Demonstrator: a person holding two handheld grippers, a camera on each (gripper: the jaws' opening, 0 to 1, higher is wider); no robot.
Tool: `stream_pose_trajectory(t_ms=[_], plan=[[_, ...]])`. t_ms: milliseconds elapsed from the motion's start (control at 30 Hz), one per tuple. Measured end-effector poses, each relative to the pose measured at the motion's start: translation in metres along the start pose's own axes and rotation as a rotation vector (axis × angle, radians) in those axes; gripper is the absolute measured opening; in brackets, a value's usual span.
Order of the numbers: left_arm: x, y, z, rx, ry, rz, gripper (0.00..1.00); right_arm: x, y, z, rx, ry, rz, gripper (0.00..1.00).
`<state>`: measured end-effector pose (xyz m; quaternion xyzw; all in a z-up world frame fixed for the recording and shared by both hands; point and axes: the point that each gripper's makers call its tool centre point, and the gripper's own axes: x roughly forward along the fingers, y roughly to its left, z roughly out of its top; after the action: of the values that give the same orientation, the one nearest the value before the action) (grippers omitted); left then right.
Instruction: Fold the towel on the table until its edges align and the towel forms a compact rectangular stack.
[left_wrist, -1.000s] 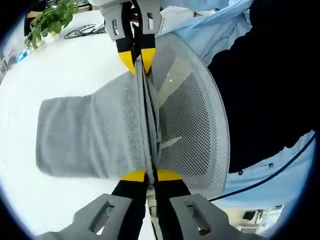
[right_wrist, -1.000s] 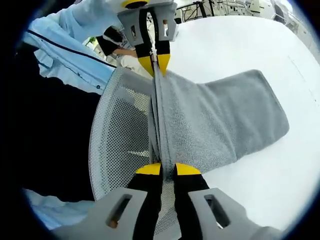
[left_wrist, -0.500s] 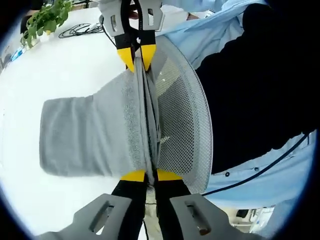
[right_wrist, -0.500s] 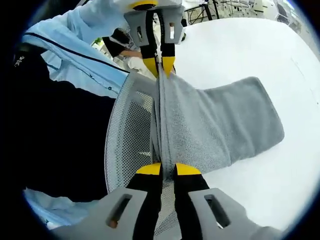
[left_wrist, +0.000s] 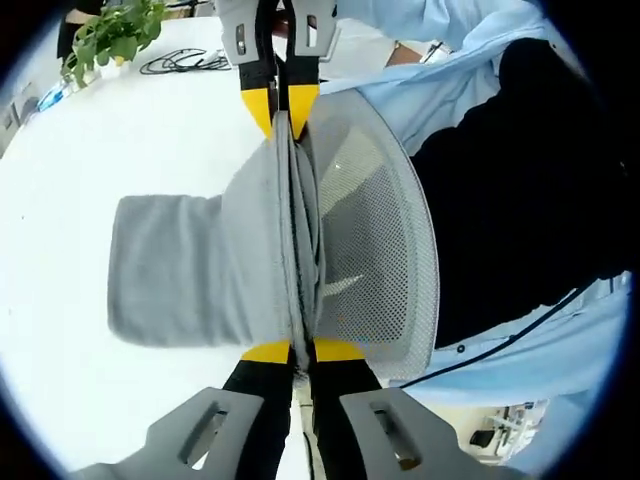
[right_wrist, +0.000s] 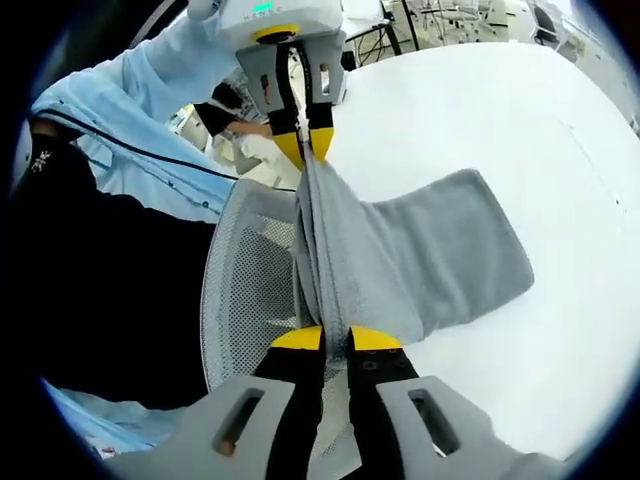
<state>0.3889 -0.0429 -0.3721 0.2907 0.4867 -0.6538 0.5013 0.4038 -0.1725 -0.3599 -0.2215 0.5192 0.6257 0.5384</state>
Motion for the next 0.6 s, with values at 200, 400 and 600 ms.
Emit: stream_pose_trajectory(t_ms=[200, 400, 600], plan=[[-0.007, 0.017, 0.006, -0.024, -0.005, 0.011, 0.06, -0.009, -0.019, 0.01, 0.014, 0.0, -0.025, 0.06], [-0.014, 0.04, 0.006, -0.052, -0.011, 0.026, 0.06, -0.015, -0.037, 0.015, 0.03, -0.001, -0.049, 0.05], [-0.017, 0.062, 0.003, -0.077, -0.01, 0.031, 0.06, -0.019, -0.062, 0.019, 0.054, -0.017, -0.091, 0.03]])
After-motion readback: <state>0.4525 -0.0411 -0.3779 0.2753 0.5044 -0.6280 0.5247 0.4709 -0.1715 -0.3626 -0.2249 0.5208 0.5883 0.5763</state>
